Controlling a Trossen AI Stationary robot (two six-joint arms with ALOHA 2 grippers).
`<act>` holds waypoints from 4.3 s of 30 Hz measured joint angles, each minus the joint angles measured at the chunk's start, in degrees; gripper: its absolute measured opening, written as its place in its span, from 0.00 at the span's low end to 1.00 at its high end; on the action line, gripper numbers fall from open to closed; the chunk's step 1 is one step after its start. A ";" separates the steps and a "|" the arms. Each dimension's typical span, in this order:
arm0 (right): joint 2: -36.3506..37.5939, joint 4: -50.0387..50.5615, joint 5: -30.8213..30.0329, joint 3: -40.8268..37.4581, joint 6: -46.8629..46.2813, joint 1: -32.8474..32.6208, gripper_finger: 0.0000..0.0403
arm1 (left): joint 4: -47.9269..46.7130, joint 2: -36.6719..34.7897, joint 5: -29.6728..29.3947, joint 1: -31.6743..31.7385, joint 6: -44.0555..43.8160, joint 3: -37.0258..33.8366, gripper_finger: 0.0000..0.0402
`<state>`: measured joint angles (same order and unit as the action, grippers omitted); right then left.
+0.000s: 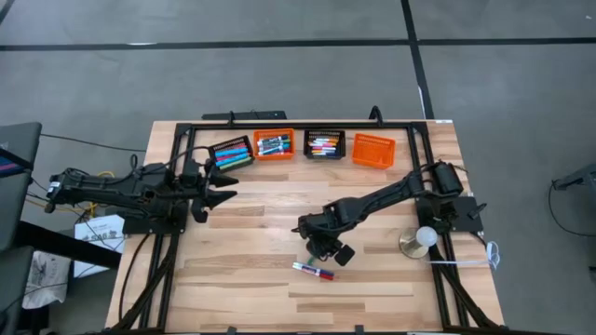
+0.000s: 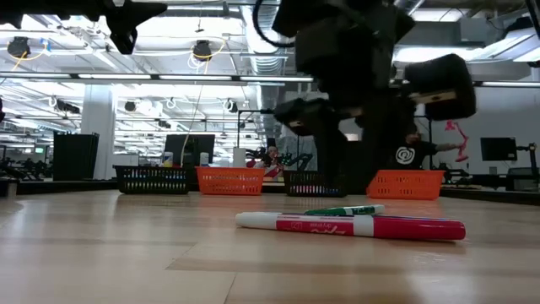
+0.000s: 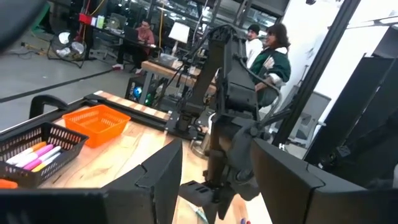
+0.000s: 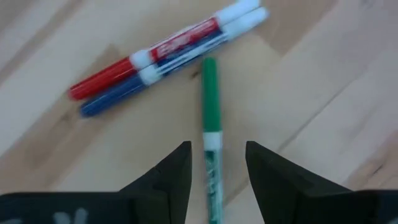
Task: Pick & Place Markers
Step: Put the thin green marker into the right orange bin
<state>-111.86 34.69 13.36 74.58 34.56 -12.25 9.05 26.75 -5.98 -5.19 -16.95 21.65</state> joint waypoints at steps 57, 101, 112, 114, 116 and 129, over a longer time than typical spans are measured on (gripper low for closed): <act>4.41 10.38 -9.65 -0.28 -13.89 7.06 0.09 | 1.05 2.62 0.04 0.00 0.00 -0.07 0.47; 30.09 24.73 -18.62 -0.08 -9.45 54.47 0.10 | 1.32 2.60 0.00 0.00 0.22 -0.07 0.47; 29.99 19.91 -16.35 -9.02 -7.35 57.97 0.10 | 1.34 2.60 -1.81 -0.01 0.22 -0.07 0.47; 29.99 18.44 -16.32 -11.09 -7.10 58.25 0.11 | 1.33 2.62 -1.93 -0.01 0.22 -0.07 0.47; 29.99 16.59 -16.28 -12.89 -7.08 58.23 0.11 | 1.34 2.60 -1.97 0.00 0.22 -0.07 0.47; 27.19 8.08 -16.21 -18.83 -5.91 58.16 0.11 | 1.34 2.62 -1.95 0.00 0.22 -0.07 0.47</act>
<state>-84.66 42.76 -2.85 55.75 28.65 45.91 10.39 29.36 -7.92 -5.19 -16.73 21.58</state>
